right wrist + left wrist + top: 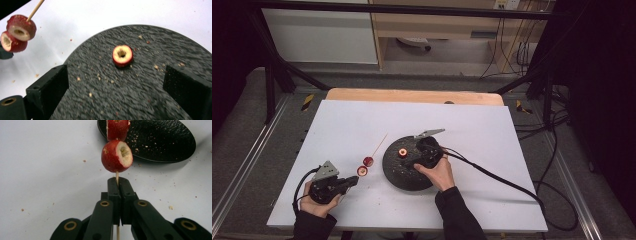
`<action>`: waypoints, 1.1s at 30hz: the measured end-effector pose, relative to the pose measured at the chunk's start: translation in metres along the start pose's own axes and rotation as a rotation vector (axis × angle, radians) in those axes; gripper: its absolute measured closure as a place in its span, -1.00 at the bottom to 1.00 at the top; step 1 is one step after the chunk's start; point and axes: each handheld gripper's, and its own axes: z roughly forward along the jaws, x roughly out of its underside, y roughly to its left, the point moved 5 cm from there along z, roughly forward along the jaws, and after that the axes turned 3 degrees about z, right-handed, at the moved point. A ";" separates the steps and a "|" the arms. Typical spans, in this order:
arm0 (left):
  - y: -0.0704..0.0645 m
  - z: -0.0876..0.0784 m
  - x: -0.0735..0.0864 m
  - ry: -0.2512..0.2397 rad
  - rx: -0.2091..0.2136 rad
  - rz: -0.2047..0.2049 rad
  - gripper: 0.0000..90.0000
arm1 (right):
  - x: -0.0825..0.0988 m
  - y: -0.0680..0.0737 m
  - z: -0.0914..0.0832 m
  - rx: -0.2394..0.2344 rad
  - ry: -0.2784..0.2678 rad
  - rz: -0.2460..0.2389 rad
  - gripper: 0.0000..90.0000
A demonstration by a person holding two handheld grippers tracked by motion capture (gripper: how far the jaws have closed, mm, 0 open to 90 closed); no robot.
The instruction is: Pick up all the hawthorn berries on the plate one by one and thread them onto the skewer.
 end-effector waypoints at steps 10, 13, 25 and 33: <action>0.002 0.000 0.001 0.006 -0.001 -0.002 0.97 | -0.018 0.000 0.017 0.023 0.041 0.001 -0.78; 0.002 0.000 0.001 0.007 -0.002 -0.004 0.97 | -0.020 -0.004 0.021 0.039 0.054 -0.002 -0.71; 0.002 0.001 0.001 0.010 0.000 -0.003 0.97 | -0.025 -0.010 0.041 0.063 0.128 -0.002 -0.18; 0.002 0.001 0.001 0.012 0.002 -0.002 0.97 | -0.026 -0.011 0.048 0.053 0.169 0.001 0.09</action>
